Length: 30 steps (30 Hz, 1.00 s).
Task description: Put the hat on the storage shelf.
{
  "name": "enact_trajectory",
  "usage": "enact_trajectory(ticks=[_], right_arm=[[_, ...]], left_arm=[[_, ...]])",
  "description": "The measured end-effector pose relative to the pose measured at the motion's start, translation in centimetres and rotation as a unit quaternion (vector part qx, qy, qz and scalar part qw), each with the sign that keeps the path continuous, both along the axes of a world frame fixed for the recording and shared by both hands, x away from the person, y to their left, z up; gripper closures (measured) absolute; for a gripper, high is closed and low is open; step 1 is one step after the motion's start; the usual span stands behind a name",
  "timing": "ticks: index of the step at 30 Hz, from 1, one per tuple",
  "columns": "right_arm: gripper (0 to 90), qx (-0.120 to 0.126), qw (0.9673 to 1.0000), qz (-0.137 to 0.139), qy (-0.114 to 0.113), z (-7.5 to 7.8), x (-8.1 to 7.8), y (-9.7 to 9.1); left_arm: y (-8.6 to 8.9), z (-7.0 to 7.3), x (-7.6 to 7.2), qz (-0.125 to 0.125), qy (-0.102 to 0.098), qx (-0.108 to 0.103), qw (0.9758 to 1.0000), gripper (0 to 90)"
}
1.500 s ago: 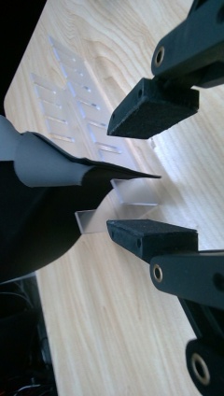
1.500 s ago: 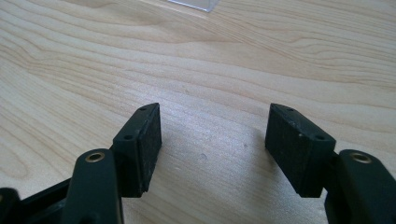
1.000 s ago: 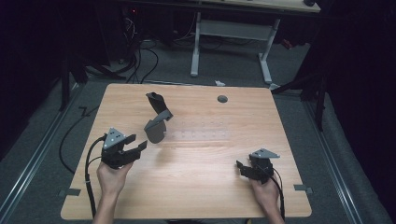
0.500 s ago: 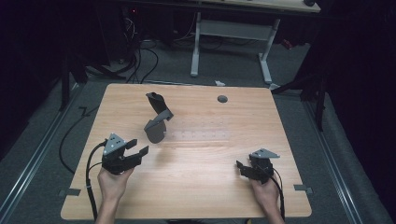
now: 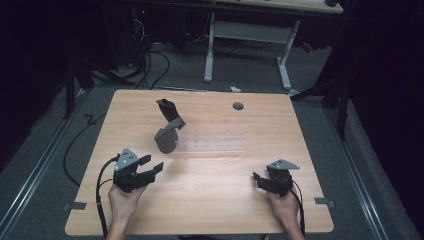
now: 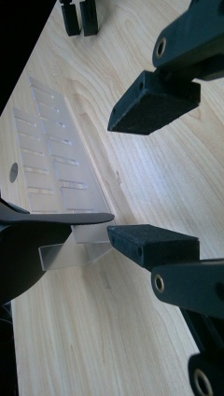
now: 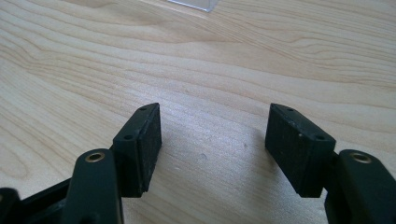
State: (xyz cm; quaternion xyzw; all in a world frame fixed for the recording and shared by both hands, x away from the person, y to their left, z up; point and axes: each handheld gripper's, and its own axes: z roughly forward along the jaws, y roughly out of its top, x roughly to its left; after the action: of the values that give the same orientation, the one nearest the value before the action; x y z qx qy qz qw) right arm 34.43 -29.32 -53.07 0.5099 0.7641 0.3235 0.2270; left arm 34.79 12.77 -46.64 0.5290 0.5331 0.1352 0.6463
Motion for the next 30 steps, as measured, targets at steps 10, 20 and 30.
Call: enact_trajectory(ticks=[10,20,30], right_arm=[[36.4,0.000,1.0000,0.000,0.000,0.0,0.0,0.0],[36.4,0.000,1.0000,0.000,0.000,0.0,0.0,0.0],[36.4,0.000,1.0000,0.000,0.000,0.0,0.0,0.0]], left_arm=[[-0.5,-0.6,-0.4,-0.007,0.008,-0.001,0.9999,42.6],[-1.0,-1.6,-0.7,-0.012,0.022,-0.006,0.9997,41.8],[-1.6,-2.6,-0.8,-0.016,0.033,-0.002,0.9993,41.7]])
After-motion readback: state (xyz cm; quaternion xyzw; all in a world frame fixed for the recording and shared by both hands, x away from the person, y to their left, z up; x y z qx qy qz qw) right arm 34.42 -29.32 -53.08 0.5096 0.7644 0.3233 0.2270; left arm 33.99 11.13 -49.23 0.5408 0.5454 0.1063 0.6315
